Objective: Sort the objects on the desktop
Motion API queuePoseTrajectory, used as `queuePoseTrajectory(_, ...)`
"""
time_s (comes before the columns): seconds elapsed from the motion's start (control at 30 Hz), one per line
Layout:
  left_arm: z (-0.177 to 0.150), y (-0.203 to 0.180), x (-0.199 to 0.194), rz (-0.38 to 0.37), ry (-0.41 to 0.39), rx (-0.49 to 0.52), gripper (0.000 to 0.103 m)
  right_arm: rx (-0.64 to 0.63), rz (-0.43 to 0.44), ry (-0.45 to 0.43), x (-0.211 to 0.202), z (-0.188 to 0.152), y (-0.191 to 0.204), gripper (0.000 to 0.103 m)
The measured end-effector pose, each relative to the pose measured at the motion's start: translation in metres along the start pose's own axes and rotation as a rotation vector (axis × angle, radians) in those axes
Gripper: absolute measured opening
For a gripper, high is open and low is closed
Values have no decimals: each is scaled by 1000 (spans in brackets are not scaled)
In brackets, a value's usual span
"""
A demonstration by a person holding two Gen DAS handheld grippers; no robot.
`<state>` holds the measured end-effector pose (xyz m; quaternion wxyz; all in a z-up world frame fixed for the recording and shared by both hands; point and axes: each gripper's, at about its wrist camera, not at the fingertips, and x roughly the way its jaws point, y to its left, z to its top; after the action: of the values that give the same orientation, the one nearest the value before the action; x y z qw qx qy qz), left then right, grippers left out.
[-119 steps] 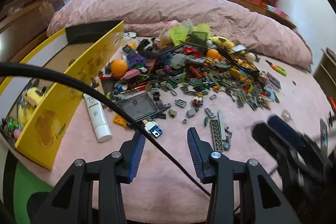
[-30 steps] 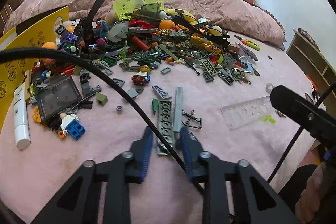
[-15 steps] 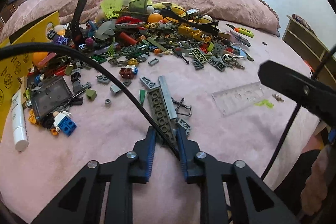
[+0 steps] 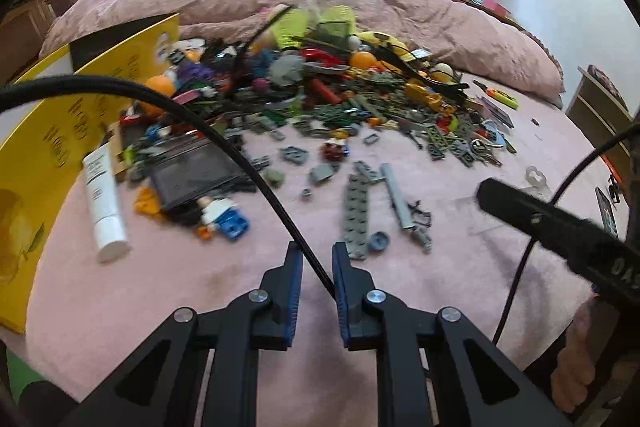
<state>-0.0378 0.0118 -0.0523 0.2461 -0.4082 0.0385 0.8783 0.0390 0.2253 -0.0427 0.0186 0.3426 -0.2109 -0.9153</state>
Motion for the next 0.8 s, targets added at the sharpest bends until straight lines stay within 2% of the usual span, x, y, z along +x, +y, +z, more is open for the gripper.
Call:
queuePoseTrajectory(0.23, -1, 17, -17, -4, -39, -26, 15, -110, 3, 99, 34, -2, 35, 49)
queuePoseTrajectory(0.4, -4, 33, -26, -22, -50, -61, 15, -121, 52, 164, 53, -7, 52, 49)
queuePoseTrajectory(0.53, -5, 45, -30, -41, -35, -76, 15, -135, 39, 165, 60, -6, 62, 49)
queuePoseTrajectory(0.63, 0, 36, -29, -91, -39, -62, 15, -93, 23, 149, 57, -3, 52, 49)
queuePoseTrajectory(0.8, 12, -2, -3, -151, -16, 39, 18, -42, -49, 120, 38, 5, 23, 49)
